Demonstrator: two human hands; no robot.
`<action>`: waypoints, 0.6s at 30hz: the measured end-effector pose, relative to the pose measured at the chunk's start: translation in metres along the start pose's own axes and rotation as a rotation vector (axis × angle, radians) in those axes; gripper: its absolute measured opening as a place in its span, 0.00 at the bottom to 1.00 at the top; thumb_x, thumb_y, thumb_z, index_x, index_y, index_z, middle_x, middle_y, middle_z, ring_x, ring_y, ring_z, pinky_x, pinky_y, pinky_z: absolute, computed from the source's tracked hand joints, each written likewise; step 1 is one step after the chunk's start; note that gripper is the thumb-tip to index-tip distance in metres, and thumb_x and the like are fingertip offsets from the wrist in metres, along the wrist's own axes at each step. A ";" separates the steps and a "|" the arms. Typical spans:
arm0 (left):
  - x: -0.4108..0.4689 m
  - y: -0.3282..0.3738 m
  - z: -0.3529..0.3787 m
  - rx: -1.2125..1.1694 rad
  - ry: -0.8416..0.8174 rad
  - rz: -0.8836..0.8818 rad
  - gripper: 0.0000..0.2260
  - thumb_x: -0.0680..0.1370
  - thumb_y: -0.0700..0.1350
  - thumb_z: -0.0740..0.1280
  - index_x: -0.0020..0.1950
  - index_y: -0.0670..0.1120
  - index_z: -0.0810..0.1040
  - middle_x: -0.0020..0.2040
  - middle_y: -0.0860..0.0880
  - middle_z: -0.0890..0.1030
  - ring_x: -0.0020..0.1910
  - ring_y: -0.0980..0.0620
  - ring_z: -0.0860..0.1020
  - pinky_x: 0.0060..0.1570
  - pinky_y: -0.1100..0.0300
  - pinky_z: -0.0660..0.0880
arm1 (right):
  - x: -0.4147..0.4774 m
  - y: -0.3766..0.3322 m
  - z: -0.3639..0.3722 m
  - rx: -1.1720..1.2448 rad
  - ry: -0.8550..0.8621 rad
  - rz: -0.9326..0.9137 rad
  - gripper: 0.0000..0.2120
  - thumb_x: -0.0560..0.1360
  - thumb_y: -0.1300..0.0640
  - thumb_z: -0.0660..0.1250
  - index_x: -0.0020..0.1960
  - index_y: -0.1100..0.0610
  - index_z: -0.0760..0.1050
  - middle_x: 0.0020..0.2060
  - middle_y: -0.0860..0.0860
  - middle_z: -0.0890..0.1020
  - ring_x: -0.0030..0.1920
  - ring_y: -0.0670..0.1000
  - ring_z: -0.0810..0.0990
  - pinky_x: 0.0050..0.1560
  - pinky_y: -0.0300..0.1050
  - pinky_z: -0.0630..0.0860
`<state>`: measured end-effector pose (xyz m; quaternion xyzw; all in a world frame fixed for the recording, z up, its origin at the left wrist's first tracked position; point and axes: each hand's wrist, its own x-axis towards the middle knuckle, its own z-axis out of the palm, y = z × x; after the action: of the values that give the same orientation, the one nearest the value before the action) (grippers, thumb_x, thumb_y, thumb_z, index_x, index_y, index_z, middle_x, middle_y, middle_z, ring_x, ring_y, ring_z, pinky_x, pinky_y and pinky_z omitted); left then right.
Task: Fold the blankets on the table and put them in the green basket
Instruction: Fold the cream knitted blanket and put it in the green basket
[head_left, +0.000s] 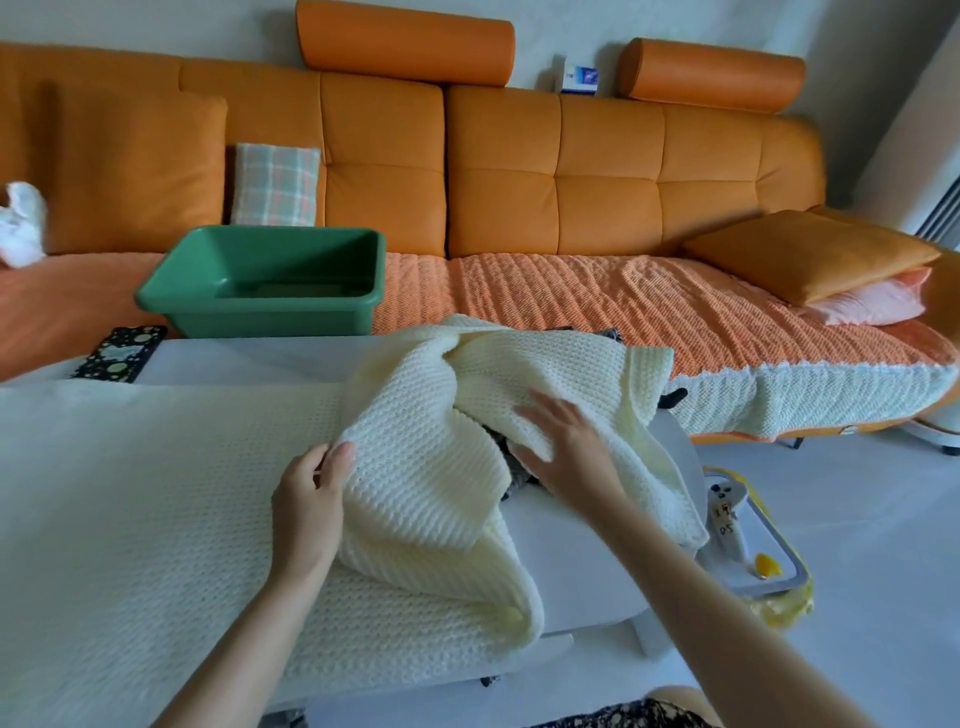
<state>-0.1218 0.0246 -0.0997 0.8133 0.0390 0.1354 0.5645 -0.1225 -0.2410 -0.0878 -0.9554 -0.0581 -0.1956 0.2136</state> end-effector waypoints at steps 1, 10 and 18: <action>0.000 0.000 -0.001 -0.012 -0.001 -0.007 0.14 0.79 0.50 0.61 0.44 0.41 0.77 0.43 0.44 0.80 0.44 0.45 0.77 0.42 0.53 0.69 | 0.004 -0.004 0.012 -0.046 -0.075 0.027 0.22 0.74 0.50 0.68 0.67 0.50 0.72 0.70 0.48 0.68 0.70 0.51 0.65 0.69 0.49 0.63; -0.002 0.002 -0.004 -0.053 -0.015 -0.014 0.14 0.79 0.51 0.61 0.42 0.42 0.77 0.41 0.44 0.80 0.43 0.45 0.77 0.39 0.55 0.68 | 0.018 0.008 0.042 -0.011 -0.006 0.226 0.13 0.75 0.63 0.65 0.60 0.59 0.76 0.53 0.54 0.78 0.58 0.56 0.74 0.53 0.48 0.73; 0.004 0.015 -0.006 -0.102 0.051 -0.041 0.12 0.80 0.51 0.59 0.48 0.45 0.76 0.44 0.51 0.78 0.47 0.50 0.75 0.47 0.57 0.68 | 0.022 0.036 -0.088 -0.099 0.403 0.155 0.11 0.74 0.70 0.61 0.54 0.64 0.78 0.46 0.58 0.75 0.49 0.58 0.72 0.45 0.49 0.68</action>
<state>-0.1210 0.0257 -0.0829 0.7787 0.0629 0.1461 0.6068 -0.1256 -0.3107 -0.0195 -0.9079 0.0692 -0.3683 0.1880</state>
